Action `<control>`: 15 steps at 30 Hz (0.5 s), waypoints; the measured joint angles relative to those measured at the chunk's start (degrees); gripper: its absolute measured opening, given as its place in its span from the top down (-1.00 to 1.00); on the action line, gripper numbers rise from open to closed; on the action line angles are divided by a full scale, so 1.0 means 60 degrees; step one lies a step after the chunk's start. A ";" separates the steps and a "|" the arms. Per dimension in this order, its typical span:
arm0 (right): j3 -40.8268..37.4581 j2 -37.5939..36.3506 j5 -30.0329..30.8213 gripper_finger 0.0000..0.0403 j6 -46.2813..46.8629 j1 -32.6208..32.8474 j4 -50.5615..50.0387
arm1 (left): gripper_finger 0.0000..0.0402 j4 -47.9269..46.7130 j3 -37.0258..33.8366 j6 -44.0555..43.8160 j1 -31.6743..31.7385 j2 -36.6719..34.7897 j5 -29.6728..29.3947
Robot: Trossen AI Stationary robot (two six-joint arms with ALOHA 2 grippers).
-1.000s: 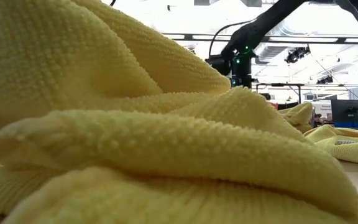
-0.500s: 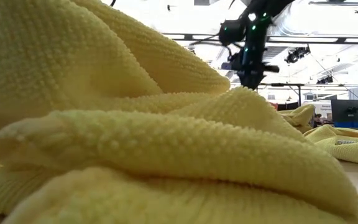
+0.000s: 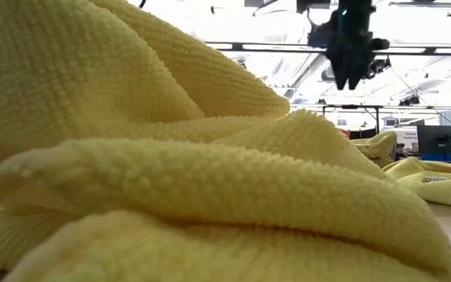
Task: Sort microfiber towel by color & place in baskets
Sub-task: Put the top yellow microfiber cloth into the right transparent bin
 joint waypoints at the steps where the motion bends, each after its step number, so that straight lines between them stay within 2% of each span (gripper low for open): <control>1: 0.0000 0.0003 0.0007 0.17 0.0133 0.0388 -0.0207 | 0.46 0.0000 0.0000 -0.0001 0.0001 0.0000 0.0000; 9: -0.0096 -0.0002 0.0021 0.17 0.1936 0.2637 -0.1043 | 0.46 0.0000 0.0000 -0.0011 0.0000 0.0000 -0.0004; 12: -0.0826 0.0005 -0.0175 0.17 0.2292 0.3137 -0.0854 | 0.46 0.0000 0.0000 -0.0015 0.0000 0.0000 -0.0001; 15: -0.2104 0.0001 -0.0913 0.17 0.2589 0.3407 -0.0448 | 0.46 0.0000 0.0000 -0.0015 0.0000 0.0000 0.0000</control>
